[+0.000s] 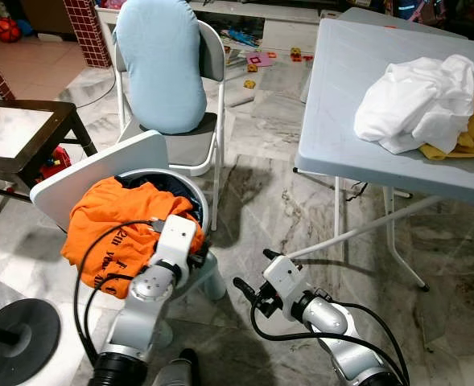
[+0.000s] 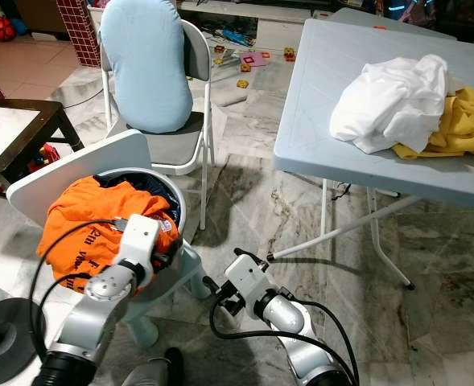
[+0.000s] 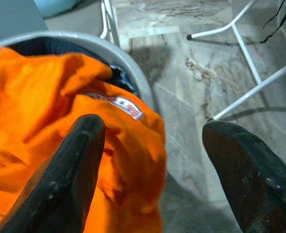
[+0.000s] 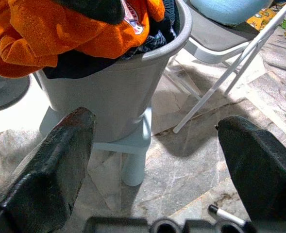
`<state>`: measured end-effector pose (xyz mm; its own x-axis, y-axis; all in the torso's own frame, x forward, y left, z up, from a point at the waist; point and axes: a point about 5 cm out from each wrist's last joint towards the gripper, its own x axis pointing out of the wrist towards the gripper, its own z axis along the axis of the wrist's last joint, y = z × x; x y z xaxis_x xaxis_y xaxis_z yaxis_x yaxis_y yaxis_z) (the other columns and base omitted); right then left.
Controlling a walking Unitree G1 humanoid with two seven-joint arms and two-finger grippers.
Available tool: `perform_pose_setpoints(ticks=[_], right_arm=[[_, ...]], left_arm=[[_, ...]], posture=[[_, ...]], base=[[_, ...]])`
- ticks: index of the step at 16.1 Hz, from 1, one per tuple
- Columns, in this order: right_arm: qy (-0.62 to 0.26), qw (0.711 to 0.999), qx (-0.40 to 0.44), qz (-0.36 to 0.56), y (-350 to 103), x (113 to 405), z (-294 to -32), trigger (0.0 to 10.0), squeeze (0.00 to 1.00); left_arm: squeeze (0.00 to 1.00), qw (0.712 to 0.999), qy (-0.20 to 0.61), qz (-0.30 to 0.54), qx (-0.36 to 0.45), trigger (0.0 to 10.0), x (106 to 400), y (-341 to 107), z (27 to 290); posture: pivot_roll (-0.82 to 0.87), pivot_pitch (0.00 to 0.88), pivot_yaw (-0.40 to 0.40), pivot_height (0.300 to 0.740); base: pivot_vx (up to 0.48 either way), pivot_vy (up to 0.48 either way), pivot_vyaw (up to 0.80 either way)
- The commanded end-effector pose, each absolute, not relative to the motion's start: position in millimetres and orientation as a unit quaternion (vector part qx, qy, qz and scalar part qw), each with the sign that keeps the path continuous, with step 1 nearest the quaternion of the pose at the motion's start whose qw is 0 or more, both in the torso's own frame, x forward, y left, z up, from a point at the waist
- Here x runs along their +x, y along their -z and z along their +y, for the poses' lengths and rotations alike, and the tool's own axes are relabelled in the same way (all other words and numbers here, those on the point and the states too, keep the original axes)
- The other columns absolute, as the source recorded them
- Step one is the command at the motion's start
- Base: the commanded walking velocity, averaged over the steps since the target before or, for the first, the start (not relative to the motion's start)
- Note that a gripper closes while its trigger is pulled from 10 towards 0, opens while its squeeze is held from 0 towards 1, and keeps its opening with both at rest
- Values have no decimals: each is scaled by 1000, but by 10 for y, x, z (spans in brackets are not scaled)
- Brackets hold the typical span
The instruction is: Hang hanger
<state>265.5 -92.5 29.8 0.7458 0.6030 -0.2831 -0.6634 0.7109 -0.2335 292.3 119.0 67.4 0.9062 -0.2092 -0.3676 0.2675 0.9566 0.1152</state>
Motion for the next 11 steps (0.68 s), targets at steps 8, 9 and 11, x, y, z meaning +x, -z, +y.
perform_pose_setpoints(ticks=[8, 9, 11], right_arm=[[-343, 920, -165, 96, -287, 2632, -945, 10000, 0], [-343, 920, -164, 97, -286, 2631, -945, 10000, 0], [-344, 919, -164, 97, -281, 2621, -935, 10000, 0]], left_arm=[[0, 974, 72, 205, 60, 10000, 2909, -615, 1256], [0, 974, 68, 208, 59, 10000, 2913, -606, 1274], [0, 973, 68, 216, 55, 10000, 2924, -575, 1290]], posture=[[16, 150, -30, 740], [16, 150, -30, 740], [16, 153, -29, 740]], base=[[0, 0, 0], [0, 0, 0], [0, 0, 0]])
